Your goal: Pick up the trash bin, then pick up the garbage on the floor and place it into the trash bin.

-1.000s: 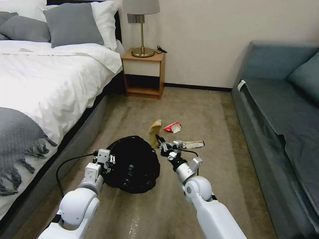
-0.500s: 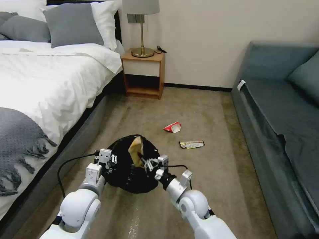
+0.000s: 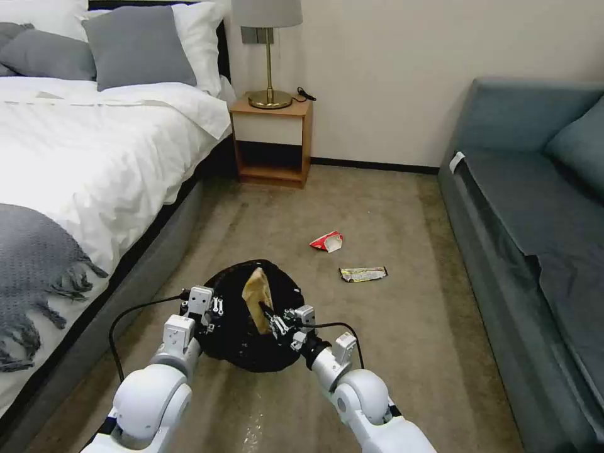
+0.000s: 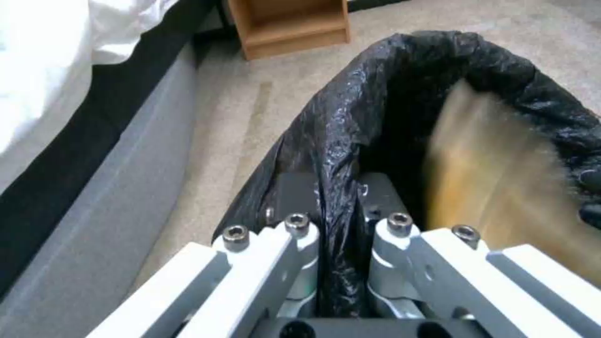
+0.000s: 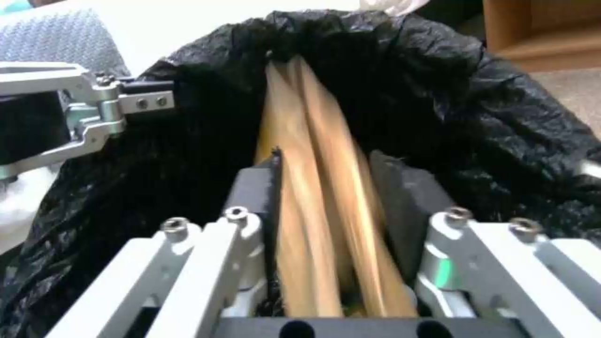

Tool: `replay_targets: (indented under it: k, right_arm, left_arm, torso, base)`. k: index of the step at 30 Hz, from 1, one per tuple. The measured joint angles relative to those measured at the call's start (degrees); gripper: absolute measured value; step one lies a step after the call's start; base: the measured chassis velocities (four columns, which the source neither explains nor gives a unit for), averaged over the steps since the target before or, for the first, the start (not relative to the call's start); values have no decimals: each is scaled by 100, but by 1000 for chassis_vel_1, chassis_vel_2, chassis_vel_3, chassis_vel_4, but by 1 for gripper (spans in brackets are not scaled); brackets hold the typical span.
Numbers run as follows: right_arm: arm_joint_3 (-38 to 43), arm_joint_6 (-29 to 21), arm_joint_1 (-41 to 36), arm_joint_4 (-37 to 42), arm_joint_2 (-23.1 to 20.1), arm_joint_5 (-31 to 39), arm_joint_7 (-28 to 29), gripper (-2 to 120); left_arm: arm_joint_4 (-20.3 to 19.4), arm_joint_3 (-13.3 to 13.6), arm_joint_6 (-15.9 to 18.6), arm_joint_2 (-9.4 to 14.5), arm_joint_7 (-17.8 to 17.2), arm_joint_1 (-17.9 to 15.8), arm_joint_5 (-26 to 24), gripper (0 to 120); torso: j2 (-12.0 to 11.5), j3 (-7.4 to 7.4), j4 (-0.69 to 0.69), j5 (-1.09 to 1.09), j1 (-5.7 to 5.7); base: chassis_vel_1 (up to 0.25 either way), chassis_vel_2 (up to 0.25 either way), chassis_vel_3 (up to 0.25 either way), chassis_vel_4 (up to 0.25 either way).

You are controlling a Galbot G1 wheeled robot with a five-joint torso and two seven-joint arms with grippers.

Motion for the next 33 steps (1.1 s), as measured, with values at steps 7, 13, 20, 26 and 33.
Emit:
replay_targets:
  k: [7, 13, 20, 26, 33]
  right_arm:
    - [-7, 100, -76, 95, 3, -43, 91, 65]
    - [140, 630, -35, 105, 39, -25, 317, 85]
    - [493, 735, 42, 313, 114, 339, 682, 100]
    - [845, 534, 150, 339, 126, 584, 1156, 100]
    - [1260, -480, 285, 145, -57, 590, 1924, 100]
  left_arm:
    - [-30, -17, -14, -50, -2, 30, 28, 5]
    - [-32, -24, -29, -2, -2, 43, 59, 5]
    - [-32, -103, -37, 86, -10, 36, 75, 5]
    - [-27, -162, -103, 55, -11, 92, 144, 5]
    - [51, -221, -192, 21, 0, 131, 203, 5]
  torso:
    - [0, 0, 0, 0, 0]
    - [0, 0, 0, 0, 0]
    - [0, 0, 0, 0, 0]
    - [0, 0, 0, 0, 0]
    - [0, 0, 0, 0, 0]
  base:
    - [0, 0, 0, 0]
    - [0, 0, 0, 0]
    - [0, 0, 0, 0]
    - [0, 0, 0, 0]
    - [0, 0, 0, 0]
